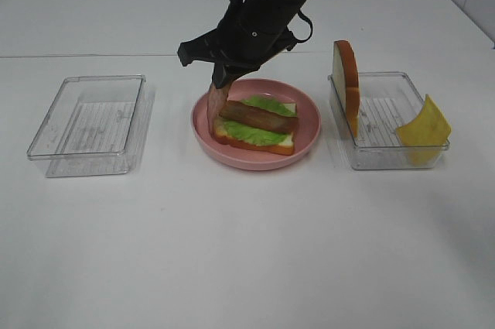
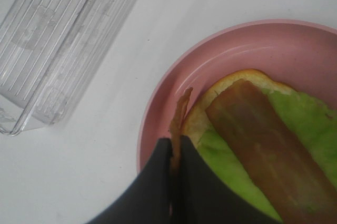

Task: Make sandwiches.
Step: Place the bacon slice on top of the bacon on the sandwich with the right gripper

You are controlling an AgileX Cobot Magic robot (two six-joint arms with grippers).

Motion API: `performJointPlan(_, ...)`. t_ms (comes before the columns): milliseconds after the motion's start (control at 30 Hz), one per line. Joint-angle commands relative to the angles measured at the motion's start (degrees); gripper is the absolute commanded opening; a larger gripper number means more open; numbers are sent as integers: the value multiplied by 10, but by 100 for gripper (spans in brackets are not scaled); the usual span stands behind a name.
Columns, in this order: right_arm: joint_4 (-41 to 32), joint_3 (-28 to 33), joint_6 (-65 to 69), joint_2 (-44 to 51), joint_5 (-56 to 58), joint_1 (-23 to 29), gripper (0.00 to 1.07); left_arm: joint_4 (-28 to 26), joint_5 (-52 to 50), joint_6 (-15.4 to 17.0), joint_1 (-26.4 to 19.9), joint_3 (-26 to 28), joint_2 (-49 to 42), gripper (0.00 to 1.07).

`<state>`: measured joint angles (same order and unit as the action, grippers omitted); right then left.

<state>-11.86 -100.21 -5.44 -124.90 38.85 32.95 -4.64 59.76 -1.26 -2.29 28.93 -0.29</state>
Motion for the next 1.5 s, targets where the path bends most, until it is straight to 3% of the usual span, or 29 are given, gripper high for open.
performJointPlan(33,36,-3,22,-1,6,1,0,-3,-6,5,1,-3,-12,98)
performJointPlan(433,124,-3,78,-1,26,1,0,-3,-6,5,1,-3,-12,98)
performJointPlan(1300,168,-3,92,-6,32,1,0,-3,-6,5,1,-3,-12,98)
performJointPlan(1467,168,-3,92,-6,33,1,10,-3,-6,5,1,-3,-12,98)
performJointPlan(1500,168,-3,92,-6,33,1,19,-3,-6,5,1,-3,-12,98)
